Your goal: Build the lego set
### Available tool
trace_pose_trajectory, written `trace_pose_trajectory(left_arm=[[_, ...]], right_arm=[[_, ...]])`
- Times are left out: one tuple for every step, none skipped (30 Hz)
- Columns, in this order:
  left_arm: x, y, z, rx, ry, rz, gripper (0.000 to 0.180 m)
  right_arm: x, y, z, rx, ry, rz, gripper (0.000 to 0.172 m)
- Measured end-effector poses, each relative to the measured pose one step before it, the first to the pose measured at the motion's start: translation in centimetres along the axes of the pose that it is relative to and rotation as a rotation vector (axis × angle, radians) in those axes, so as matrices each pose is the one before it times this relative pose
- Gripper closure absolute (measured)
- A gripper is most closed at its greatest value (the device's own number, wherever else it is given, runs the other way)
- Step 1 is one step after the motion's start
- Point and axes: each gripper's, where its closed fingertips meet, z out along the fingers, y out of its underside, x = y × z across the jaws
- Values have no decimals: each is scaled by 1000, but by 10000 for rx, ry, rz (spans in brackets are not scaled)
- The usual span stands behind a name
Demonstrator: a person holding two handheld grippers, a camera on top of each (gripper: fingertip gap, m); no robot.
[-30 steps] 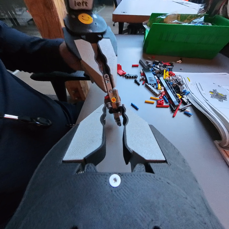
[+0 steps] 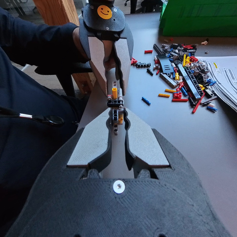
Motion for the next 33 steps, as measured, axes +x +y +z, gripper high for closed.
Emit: trace_pose_trajectory(left_arm=[[-41,1,-28,-10,58,-31,156],[-111,-140,-141,82,8,5,157],[-169,-196,-230,109,-22,1,158],[-247,-210,-292,86,-58,-23,159],[-254,-238,-339,83,-79,-28,158],[-134,-270,-323,82,-27,-28,157],[-53,-291,-250,76,-3,-33,157],[68,-285,-171,61,37,-6,157],[206,-214,-66,13,102,14,157],[198,-115,19,-42,71,42,158],[146,18,112,-103,22,83,157],[109,152,168,-162,2,105,158],[44,223,206,-195,-32,103,159],[-31,210,215,-166,-73,106,161],[-16,162,198,-127,-66,98,164],[37,88,175,-97,-16,88,166],[63,-72,114,-10,1,63,168],[54,-112,67,17,2,40,169],[62,-78,51,-7,30,5,169],[72,-48,36,-14,60,-18,169],[43,-42,26,-7,54,-25,168],[45,-43,-2,-1,53,-25,168],[62,-61,-12,24,64,-23,168],[47,-30,-12,21,64,-48,169],[-15,-11,8,14,33,-85,169],[-47,-7,16,34,18,-112,169],[-76,-15,6,53,6,-126,169],[-103,-5,10,46,-7,-134,169],[-95,22,13,37,-1,-142,169],[-99,3,8,38,6,-150,170],[-124,59,13,14,-7,-127,170],[-139,101,14,-10,-20,-99,171],[-121,135,42,-36,-27,-73,172]], right_arm=[[56,101,13,-62,65,-78,159],[79,83,-12,-53,99,-124,159],[62,34,-18,-26,96,-143,159],[18,28,-8,-17,68,-135,158],[-20,-6,-7,-9,39,-128,158],[6,-18,7,-6,57,-125,158],[33,0,13,-8,76,-125,158],[-23,-30,19,6,25,-96,158],[-21,-23,33,5,10,-53,158],[1,-6,35,-1,14,-26,159],[-7,18,41,-4,-11,4,158],[-3,-7,9,4,-19,30,159],[-1,6,2,6,-16,29,159],[-12,5,-2,8,-17,30,159],[-7,7,-3,6,-17,25,159],[-32,-24,9,8,-17,3,159],[-10,-5,-4,6,7,-16,158],[0,27,-3,-14,7,-6,159],[-24,12,-8,-8,-17,20,159],[-43,-9,-8,12,-39,20,159],[-60,-24,-1,12,-32,10,159],[-29,-2,12,-4,-13,-1,159],[-41,0,20,-10,-23,0,159],[-47,36,28,-15,-41,45,159],[-18,37,12,-9,-60,122,159],[11,15,1,12,-79,190,159],[38,3,-12,22,-91,218,159],[54,-8,-20,29,-75,203,159],[67,-11,-27,31,-57,179,159],[73,13,-4,26,-49,173,159],[81,13,-8,8,-51,192,159],[107,30,-10,1,-56,220,158],[113,33,-14,-7,-80,247,159]])
